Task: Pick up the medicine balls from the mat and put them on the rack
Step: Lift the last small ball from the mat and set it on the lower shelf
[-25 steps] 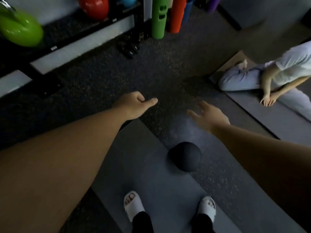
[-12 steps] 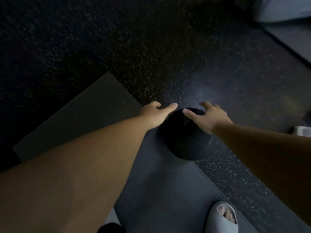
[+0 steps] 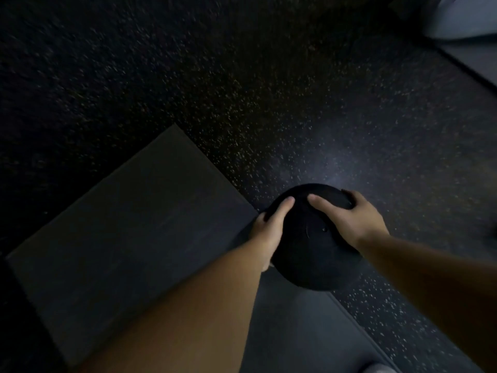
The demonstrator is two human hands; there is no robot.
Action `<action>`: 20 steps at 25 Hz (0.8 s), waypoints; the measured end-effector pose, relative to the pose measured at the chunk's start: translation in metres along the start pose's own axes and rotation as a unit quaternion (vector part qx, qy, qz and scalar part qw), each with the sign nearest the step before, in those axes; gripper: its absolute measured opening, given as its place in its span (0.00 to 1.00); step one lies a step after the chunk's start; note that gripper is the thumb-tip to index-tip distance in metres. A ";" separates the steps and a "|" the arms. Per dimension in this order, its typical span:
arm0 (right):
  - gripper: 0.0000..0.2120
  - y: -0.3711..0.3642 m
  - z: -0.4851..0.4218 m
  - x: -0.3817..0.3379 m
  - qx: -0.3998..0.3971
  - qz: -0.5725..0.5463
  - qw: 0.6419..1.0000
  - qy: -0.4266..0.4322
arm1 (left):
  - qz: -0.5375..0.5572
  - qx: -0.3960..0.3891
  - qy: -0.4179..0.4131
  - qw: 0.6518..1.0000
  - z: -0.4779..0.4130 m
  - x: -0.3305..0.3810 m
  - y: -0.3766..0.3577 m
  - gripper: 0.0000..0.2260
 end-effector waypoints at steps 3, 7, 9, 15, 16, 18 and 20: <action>0.64 0.008 0.053 -0.084 -0.015 -0.017 0.999 0.044 | 0.008 0.037 -0.040 0.998 0.057 0.056 0.060 0.52; 0.63 0.010 0.150 -0.269 -0.033 -0.050 0.989 0.133 | 0.014 0.093 -0.097 0.991 0.179 0.180 0.188 0.45; 0.66 0.016 0.220 -0.390 -0.045 -0.090 0.980 0.174 | 0.021 0.139 -0.166 0.976 0.269 0.261 0.273 0.43; 0.66 0.058 0.446 -0.756 -0.029 -0.186 0.899 0.395 | 0.055 0.255 -0.417 0.871 0.593 0.490 0.505 0.37; 0.65 0.068 0.491 -0.813 -0.030 -0.205 0.877 0.434 | 0.057 0.280 -0.455 0.843 0.651 0.520 0.540 0.36; 0.63 0.090 0.580 -0.914 -0.033 -0.229 0.828 0.511 | 0.057 0.326 -0.509 0.794 0.763 0.569 0.600 0.38; 0.61 0.112 0.651 -0.996 -0.029 -0.249 0.784 0.567 | 0.071 0.350 -0.551 0.754 0.855 0.614 0.645 0.43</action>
Point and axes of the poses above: each hand's wrist, its own z-axis away from the middle knuckle, its own y-axis out of the back of the hand, x = y × z, the point moved 4 cm from there along -z, towards the middle knuckle
